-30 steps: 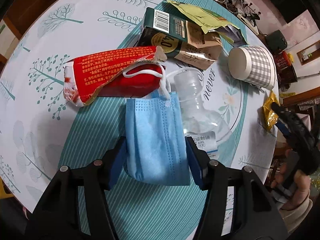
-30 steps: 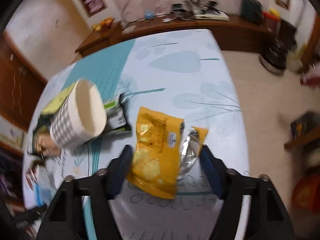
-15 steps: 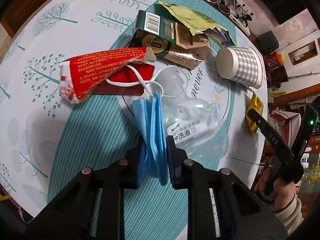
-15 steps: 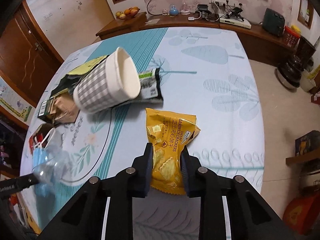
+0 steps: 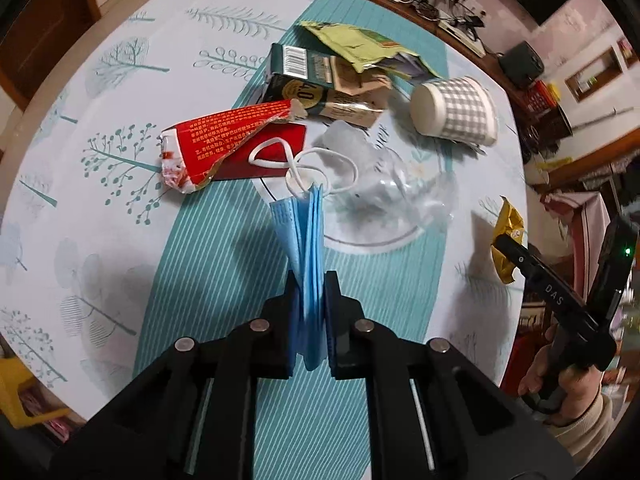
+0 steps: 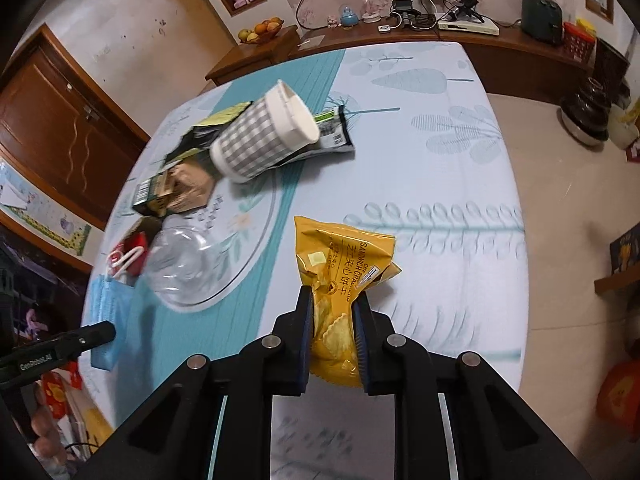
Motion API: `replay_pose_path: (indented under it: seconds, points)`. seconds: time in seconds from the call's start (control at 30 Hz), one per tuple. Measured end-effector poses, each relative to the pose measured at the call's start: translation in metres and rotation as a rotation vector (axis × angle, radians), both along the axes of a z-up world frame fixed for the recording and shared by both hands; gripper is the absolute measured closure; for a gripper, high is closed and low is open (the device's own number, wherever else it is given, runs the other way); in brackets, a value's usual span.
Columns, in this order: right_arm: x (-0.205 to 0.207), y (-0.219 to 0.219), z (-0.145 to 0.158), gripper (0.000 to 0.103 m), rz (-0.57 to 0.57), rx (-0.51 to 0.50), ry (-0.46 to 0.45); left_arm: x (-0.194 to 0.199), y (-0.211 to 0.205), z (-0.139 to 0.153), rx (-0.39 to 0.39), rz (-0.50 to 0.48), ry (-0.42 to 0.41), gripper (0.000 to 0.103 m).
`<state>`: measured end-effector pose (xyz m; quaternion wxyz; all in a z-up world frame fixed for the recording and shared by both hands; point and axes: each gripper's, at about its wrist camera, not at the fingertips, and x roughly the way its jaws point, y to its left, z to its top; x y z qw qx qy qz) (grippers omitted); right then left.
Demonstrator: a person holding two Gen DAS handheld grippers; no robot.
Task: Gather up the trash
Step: 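Grasp the blue face mask with the left tool while the right tool grasps the yellow snack bag, then lower both tools over the black bin and open them to drop the items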
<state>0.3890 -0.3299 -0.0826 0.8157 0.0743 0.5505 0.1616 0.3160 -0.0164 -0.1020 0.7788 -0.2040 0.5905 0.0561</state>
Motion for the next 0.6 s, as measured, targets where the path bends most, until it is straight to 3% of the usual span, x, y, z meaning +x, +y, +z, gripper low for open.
replay_pose_path:
  seconds: [0.23, 0.6]
  points:
    - [-0.067, 0.011, 0.034, 0.086, -0.042, -0.003, -0.036, -0.034, -0.004, 0.029, 0.014, -0.109, -0.039, 0.095]
    - [-0.238, 0.058, 0.091, 0.086, -0.269, 0.001, -0.118, -0.111, 0.01, 0.078, -0.013, -0.379, -0.201, 0.095]
